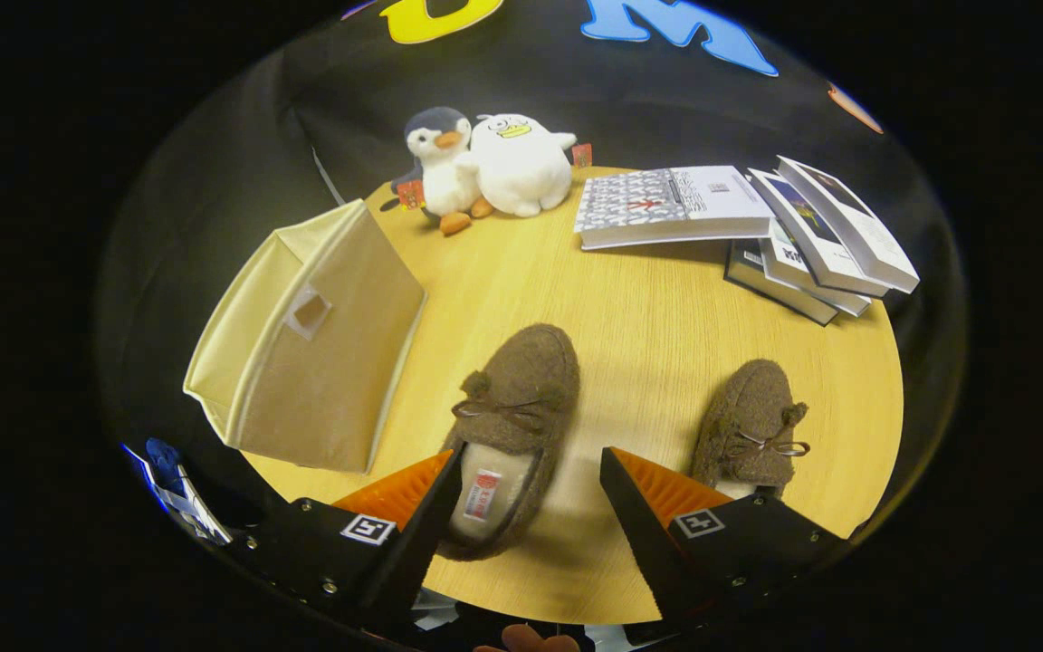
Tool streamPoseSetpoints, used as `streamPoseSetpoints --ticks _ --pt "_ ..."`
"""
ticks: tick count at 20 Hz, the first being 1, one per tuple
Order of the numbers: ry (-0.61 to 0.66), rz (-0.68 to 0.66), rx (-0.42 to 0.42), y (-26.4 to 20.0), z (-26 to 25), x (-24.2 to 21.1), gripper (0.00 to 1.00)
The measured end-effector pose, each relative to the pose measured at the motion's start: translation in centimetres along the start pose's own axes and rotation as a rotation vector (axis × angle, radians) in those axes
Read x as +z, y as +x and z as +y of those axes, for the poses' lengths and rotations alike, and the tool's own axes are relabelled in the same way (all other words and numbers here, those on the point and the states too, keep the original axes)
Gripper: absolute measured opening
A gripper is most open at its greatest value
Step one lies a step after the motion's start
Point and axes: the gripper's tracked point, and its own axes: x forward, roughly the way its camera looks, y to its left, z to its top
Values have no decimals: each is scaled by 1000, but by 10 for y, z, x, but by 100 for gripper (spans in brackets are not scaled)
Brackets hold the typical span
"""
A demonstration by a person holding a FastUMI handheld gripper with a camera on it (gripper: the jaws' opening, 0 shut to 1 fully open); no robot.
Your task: Open the storage box then place both shoes into the box .Put the left shoe in first, then the right shoe, with the right side of both shoes facing outward in a uniform manner.
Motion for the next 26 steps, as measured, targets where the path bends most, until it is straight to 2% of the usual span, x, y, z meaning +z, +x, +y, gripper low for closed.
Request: streamPoseSetpoints --ticks 6,8,9,10,11,13,14,16,21,26 --pt "20 101 -20 47 -9 -9 96" --pt "47 138 -35 56 -10 -11 90" --pt "77 155 -14 59 -5 -12 76" --pt "103 162 8 56 -2 -8 75" --pt "131 173 -15 59 -6 -11 54" --pt "174 192 -7 62 -4 -14 12" --pt "162 191 -9 62 -4 -12 12" --pt "160 192 -48 54 -11 -10 1" --pt "188 157 -22 21 -14 13 1" --pt "178 76 17 -38 3 58 1"
